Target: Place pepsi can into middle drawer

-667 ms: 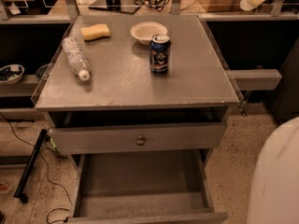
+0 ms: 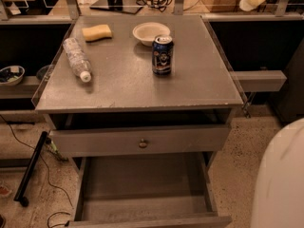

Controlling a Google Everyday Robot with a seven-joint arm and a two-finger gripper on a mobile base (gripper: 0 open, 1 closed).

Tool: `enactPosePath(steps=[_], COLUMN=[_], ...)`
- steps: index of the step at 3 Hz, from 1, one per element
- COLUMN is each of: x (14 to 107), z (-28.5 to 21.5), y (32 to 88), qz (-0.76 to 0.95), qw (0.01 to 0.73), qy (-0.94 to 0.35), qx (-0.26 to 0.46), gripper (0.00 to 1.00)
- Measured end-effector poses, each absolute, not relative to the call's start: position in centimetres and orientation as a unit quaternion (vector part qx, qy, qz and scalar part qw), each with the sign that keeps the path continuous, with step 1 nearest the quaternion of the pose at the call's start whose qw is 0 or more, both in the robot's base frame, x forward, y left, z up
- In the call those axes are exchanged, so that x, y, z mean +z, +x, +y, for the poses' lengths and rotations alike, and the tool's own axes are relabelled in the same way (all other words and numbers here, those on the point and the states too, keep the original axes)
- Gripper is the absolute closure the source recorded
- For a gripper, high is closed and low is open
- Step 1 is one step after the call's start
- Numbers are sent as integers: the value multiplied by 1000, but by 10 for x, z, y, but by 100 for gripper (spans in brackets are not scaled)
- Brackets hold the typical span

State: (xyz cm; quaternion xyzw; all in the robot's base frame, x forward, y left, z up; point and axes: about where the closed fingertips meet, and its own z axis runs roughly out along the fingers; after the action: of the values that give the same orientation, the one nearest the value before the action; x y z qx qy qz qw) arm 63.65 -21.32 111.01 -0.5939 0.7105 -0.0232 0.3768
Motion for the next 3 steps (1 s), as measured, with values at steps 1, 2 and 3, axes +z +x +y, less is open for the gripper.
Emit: enactPosePath(steps=[1, 2, 3], x=[1094, 1069, 1046], z=[-206, -186, -166], y=[643, 653, 662], qz=[712, 706, 698], qw=[392, 401, 398], qy=[-582, -576, -574], qx=[28, 99, 156], gripper=[0, 0, 0])
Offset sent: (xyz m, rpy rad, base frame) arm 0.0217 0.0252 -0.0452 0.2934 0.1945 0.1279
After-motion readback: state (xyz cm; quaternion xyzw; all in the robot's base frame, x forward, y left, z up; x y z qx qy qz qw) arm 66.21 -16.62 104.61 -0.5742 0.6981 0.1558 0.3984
